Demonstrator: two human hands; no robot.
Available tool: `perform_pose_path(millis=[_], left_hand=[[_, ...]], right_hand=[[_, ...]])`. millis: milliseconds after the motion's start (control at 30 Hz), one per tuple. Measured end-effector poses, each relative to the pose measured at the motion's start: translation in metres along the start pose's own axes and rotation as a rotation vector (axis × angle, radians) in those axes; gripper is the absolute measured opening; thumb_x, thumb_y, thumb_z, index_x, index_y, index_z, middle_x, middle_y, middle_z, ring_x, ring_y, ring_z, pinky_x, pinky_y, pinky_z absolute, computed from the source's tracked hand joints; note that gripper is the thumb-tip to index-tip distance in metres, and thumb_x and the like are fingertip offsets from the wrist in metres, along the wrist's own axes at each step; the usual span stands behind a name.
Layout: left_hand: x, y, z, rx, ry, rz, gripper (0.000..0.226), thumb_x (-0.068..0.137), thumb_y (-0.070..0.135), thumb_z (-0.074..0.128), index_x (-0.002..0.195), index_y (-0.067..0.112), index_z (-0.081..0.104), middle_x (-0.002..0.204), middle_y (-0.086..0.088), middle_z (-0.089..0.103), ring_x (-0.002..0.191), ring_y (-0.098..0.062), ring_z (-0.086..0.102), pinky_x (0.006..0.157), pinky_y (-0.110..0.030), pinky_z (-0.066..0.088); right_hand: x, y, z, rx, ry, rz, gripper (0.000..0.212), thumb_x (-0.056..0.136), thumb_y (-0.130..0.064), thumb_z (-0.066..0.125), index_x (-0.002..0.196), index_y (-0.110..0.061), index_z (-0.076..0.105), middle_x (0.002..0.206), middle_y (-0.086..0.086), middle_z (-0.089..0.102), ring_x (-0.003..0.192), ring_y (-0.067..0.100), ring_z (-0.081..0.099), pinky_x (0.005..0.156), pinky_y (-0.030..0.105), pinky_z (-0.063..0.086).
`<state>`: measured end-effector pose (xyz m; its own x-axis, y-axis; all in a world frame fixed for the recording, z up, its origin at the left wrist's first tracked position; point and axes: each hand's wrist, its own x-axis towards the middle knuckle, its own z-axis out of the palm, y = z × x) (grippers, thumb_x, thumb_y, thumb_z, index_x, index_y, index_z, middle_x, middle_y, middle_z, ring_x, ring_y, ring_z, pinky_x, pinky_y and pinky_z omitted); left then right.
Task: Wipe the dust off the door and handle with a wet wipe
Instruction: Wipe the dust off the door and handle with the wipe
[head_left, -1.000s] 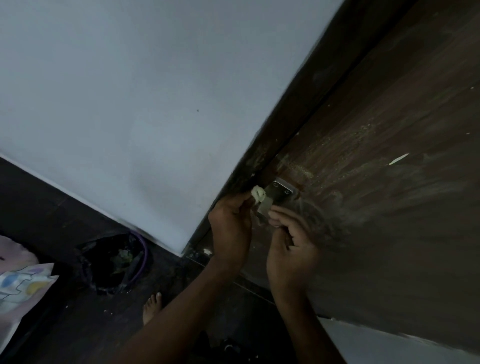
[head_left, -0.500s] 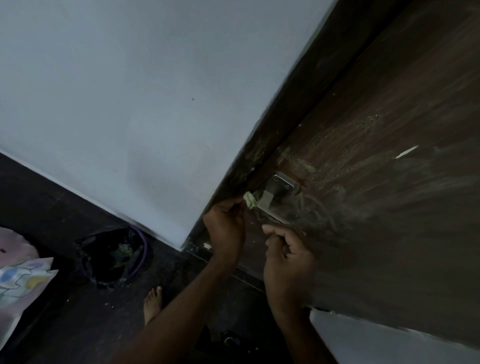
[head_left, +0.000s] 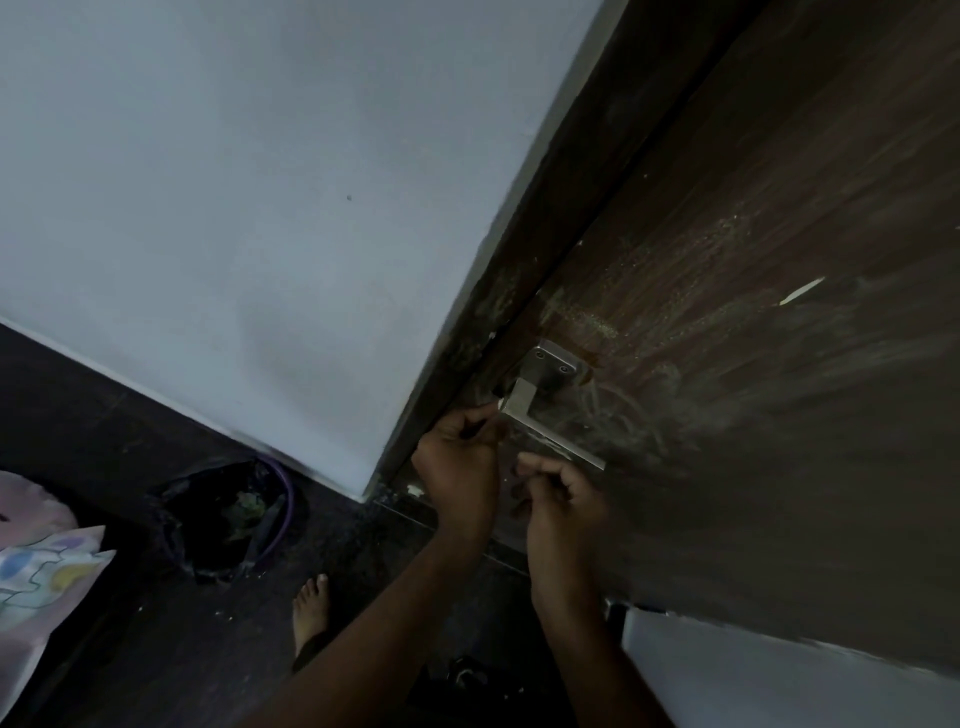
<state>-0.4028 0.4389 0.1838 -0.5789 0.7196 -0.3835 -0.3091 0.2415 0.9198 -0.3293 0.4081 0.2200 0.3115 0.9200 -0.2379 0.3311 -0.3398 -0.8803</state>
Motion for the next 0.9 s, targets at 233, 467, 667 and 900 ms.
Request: perform_pose_path(millis=[233, 467, 667, 900], left_hand=[[0.000, 0.012, -0.005, -0.045, 0.039, 0.086, 0.018, 0.085, 0.007, 0.078, 0.096, 0.020, 0.082, 0.087, 0.010, 0.080, 0.084, -0.002, 0.075, 0.077, -0.022, 0.060], [-0.005, 0.009, -0.004, -0.049, -0.026, 0.027, 0.020, 0.086, 0.006, 0.075, 0.095, 0.023, 0.081, 0.086, 0.008, 0.080, 0.080, -0.008, 0.076, 0.074, -0.031, 0.063], [-0.015, 0.007, 0.007, -0.042, -0.128, 0.016, 0.022, 0.086, 0.004, 0.069, 0.090, 0.023, 0.080, 0.085, -0.003, 0.079, 0.078, -0.029, 0.076, 0.068, -0.054, 0.062], [-0.006, 0.003, -0.017, 0.058, -0.149, 0.184, 0.023, 0.084, 0.002, 0.076, 0.087, 0.025, 0.079, 0.101, 0.005, 0.072, 0.093, -0.005, 0.070, 0.080, -0.020, 0.055]], right_hand=[[0.003, 0.006, -0.004, 0.031, -0.033, 0.036, 0.042, 0.090, -0.003, 0.057, 0.076, -0.039, 0.075, 0.078, -0.009, 0.077, 0.069, 0.005, 0.069, 0.067, 0.031, 0.054], [0.004, 0.000, -0.002, 0.028, -0.113, 0.168, 0.024, 0.093, -0.010, 0.058, 0.091, -0.024, 0.077, 0.088, 0.001, 0.078, 0.086, 0.024, 0.073, 0.083, 0.050, 0.060], [0.015, -0.004, 0.003, 0.521, -0.281, 0.465, 0.025, 0.096, -0.035, 0.056, 0.108, -0.022, 0.074, 0.109, 0.008, 0.076, 0.101, 0.022, 0.072, 0.082, 0.040, 0.056], [0.040, -0.009, 0.011, 0.760, -0.207, 0.561, 0.051, 0.068, -0.020, 0.074, 0.115, -0.002, 0.067, 0.106, 0.015, 0.072, 0.087, 0.020, 0.070, 0.071, 0.032, 0.058]])
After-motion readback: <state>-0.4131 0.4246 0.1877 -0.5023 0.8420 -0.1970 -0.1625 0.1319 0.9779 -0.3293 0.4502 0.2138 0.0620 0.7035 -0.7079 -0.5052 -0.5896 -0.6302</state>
